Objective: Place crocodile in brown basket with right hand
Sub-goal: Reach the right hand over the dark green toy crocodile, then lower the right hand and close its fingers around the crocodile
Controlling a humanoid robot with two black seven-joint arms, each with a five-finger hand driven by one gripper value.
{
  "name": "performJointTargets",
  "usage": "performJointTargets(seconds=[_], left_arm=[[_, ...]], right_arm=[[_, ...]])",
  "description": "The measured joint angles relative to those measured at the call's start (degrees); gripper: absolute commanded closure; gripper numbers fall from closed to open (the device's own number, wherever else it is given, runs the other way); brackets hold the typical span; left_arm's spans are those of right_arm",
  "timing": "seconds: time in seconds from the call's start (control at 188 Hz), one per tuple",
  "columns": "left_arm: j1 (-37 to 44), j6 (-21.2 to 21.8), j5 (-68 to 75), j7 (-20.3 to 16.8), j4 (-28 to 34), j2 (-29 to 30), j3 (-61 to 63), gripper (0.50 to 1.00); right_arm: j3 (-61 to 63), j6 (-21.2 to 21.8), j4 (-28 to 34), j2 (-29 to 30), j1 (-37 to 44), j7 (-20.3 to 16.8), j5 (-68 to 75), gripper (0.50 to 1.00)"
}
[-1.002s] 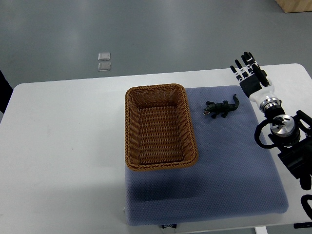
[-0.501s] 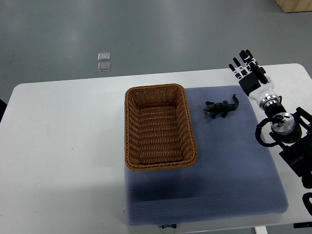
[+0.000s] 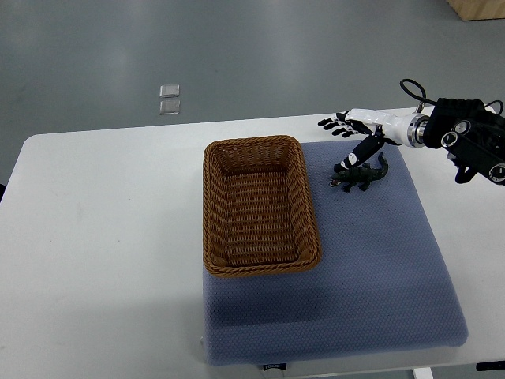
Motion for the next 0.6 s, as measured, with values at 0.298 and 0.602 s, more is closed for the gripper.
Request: performJointTargets(seconds=[0.298,0.602], left_arm=[[0.00,0.00,0.00,0.02,0.00,0.00,-0.06,0.500],[-0.01,0.00,0.00,0.04,0.00,0.00,-0.09,0.500]], right_arm=[[-8.01,6.73,1.55,-0.59,7.82,-12.60,-3.74,0.570],[-8.12,3.95,2.25,1.07,5.73,-13.23,-0.06,0.570]])
